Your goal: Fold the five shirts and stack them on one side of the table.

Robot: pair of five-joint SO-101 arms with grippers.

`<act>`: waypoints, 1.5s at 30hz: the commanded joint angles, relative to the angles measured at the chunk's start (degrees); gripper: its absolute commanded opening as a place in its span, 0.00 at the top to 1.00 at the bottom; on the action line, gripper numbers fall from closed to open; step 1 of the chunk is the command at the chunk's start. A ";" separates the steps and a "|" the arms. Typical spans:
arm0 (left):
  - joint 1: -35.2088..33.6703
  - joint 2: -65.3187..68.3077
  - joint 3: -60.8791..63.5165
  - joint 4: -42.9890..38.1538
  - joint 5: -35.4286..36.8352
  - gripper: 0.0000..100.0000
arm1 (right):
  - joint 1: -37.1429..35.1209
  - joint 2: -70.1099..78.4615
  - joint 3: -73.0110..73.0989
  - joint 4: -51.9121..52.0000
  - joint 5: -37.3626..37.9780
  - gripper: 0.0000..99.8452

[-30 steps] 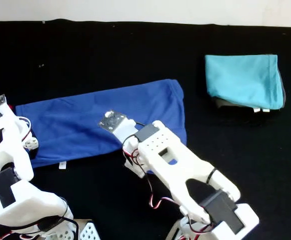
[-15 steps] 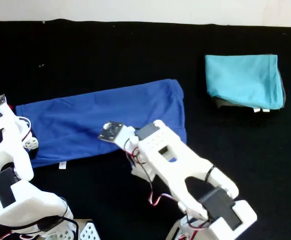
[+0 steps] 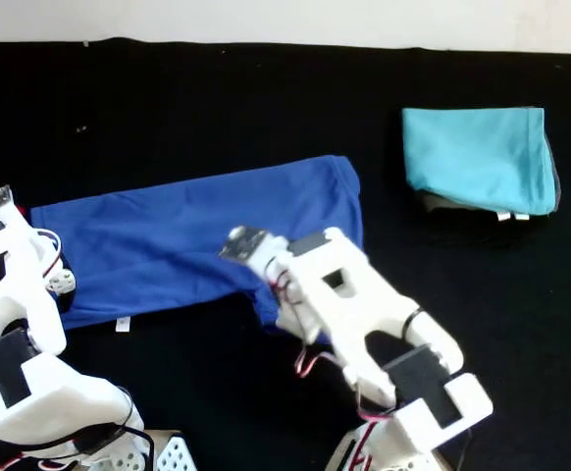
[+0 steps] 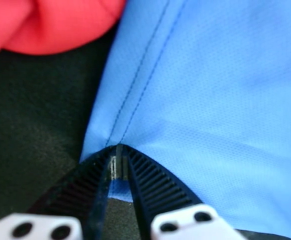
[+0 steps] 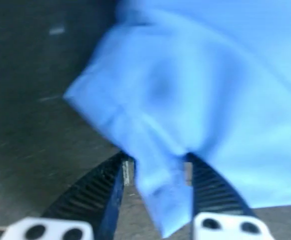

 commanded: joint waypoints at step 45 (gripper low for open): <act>-0.04 0.40 0.22 -2.37 0.62 0.99 | 12.26 33.54 -85.23 32.13 -22.77 0.80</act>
